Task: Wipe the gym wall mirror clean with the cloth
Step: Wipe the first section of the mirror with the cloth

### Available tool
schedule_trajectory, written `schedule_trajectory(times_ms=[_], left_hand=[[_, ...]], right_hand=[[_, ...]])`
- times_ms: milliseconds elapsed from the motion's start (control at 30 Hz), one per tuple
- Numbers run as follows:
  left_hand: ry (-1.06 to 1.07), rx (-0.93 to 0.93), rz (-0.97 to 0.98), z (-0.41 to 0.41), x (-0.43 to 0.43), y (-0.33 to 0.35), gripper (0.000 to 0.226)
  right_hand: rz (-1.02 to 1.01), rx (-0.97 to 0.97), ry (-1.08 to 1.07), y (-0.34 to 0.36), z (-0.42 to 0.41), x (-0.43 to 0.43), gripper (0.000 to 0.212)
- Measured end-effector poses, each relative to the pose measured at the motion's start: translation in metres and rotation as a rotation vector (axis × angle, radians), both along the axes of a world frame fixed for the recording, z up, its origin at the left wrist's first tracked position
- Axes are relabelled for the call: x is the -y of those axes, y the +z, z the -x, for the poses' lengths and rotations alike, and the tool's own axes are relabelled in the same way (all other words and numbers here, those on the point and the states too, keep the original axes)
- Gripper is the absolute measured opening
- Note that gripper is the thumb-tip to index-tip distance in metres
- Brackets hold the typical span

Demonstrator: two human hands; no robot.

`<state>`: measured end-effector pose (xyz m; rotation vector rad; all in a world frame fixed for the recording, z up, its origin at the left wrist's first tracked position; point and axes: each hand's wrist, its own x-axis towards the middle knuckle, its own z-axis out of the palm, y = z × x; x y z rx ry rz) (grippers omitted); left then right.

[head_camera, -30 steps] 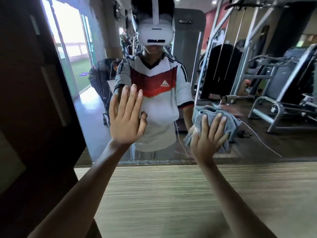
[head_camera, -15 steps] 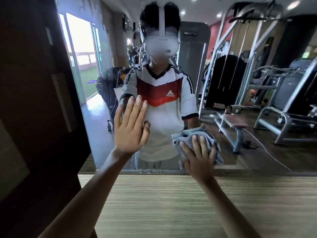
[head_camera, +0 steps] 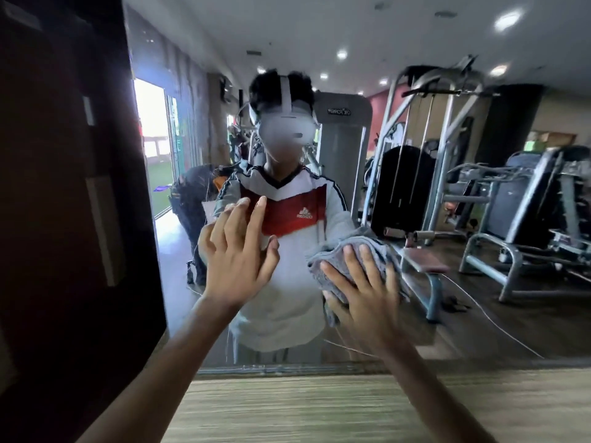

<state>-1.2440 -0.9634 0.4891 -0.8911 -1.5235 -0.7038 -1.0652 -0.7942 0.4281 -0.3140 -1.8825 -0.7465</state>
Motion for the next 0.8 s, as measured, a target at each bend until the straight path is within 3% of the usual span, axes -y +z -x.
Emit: schedule_trajectory(times_ms=[200,300,400,600,800], left_hand=[[0.001,0.010,0.064,0.003,0.013,0.073,0.063],[0.015,-0.038,0.075,0.002,0.010,0.106,0.061],[0.009,-0.061,0.067,0.002,0.006,0.126,0.060],[0.034,-0.116,0.050,0.008,0.008,0.141,0.058],[0.056,-0.132,0.090,0.013,0.012,0.200,0.063]], right_hand=[[0.226,-0.336,-0.087,0.135,0.010,-0.007,0.062],[0.211,-0.334,-0.069,0.174,0.034,0.017,0.060],[0.147,-0.316,-0.060,0.168,0.045,0.028,0.061],[-0.157,-0.007,-0.053,0.130,0.007,-0.007,0.062],[0.128,-0.288,-0.099,0.251,0.013,-0.009,0.060]])
